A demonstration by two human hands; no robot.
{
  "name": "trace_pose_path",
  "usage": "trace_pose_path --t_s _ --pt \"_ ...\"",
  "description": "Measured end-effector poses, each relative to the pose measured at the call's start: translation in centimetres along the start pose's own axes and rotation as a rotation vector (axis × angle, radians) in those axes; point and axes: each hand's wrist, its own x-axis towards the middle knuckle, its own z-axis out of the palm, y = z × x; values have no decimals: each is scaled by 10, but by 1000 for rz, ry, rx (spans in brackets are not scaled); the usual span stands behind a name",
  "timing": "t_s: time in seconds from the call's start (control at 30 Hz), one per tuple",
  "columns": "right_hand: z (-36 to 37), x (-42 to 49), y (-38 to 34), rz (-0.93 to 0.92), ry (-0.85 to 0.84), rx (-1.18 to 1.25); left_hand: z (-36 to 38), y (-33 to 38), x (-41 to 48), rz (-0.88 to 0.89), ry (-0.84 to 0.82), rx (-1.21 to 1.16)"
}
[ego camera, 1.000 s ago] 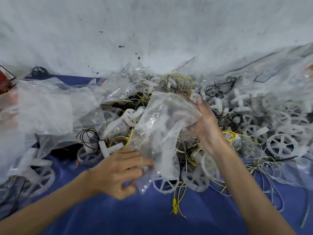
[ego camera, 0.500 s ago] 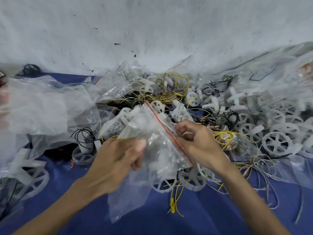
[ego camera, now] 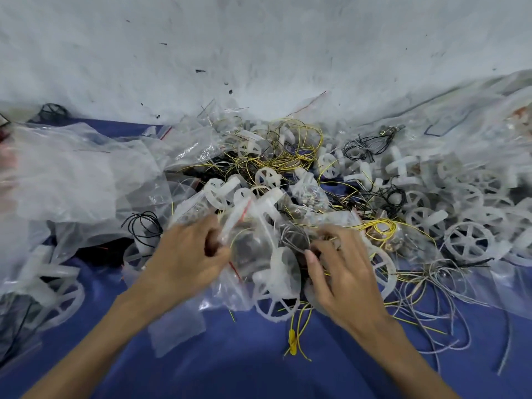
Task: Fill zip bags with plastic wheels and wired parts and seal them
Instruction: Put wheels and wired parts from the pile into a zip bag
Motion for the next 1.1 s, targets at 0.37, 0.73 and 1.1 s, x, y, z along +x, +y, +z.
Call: trace_pose_path --t_s 0.37,0.73,1.1 --pt "7 -20 56 226 -189 -295 135 34 9 -100 -59 -469" --pt "22 16 131 517 -87 -90 154 41 84 -127 -306 -542" --pt "-4 -33 128 420 -136 -16 118 -11 -4 11 -169 -442"
